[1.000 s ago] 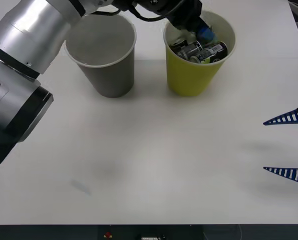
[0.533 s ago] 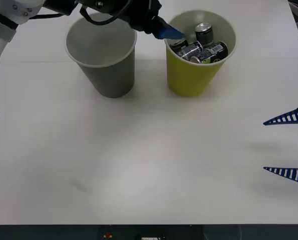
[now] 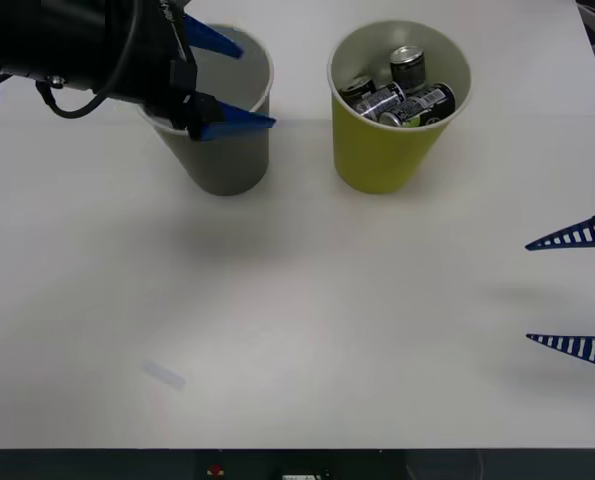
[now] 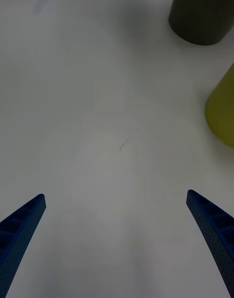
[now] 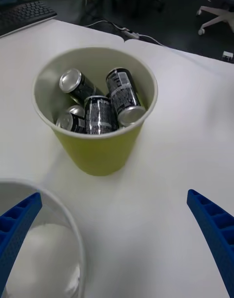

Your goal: Put the can into the green bin and the plastic bottle into the gray bin

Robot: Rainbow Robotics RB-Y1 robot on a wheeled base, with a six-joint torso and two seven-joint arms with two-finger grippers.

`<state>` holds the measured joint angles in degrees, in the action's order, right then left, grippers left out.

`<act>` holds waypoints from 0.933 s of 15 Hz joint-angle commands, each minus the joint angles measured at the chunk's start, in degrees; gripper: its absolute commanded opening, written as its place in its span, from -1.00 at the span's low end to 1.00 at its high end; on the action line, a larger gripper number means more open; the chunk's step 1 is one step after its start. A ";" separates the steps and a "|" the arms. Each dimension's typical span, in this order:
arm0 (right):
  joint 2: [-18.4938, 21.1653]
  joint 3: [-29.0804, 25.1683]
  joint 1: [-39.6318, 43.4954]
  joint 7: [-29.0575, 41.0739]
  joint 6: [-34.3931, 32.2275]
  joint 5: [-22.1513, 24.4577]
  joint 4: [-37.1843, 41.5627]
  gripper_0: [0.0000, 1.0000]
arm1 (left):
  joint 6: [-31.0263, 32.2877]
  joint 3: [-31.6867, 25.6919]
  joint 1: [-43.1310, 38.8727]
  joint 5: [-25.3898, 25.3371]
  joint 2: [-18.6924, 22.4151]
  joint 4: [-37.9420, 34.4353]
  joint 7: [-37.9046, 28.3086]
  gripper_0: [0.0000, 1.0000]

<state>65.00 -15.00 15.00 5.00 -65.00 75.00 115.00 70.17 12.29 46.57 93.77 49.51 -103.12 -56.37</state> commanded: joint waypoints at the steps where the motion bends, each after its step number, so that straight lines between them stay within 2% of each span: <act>1: 0.00 0.00 0.00 0.00 0.00 0.00 0.00 1.00 | -0.21 -4.03 -8.42 -5.88 4.81 -2.62 7.77 1.00; 8: 0.00 0.00 0.00 0.00 0.00 0.00 0.00 1.00 | -0.21 -13.69 -26.88 -16.25 12.81 -3.32 28.86 1.00; 14: 0.00 0.00 0.00 0.00 0.00 0.00 0.00 1.00 | -0.56 -21.78 -43.23 -22.23 16.94 -3.32 38.44 1.00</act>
<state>65.00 -15.00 15.00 5.00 -65.00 75.00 115.00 69.73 -8.55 5.44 72.26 66.17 -106.44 -19.15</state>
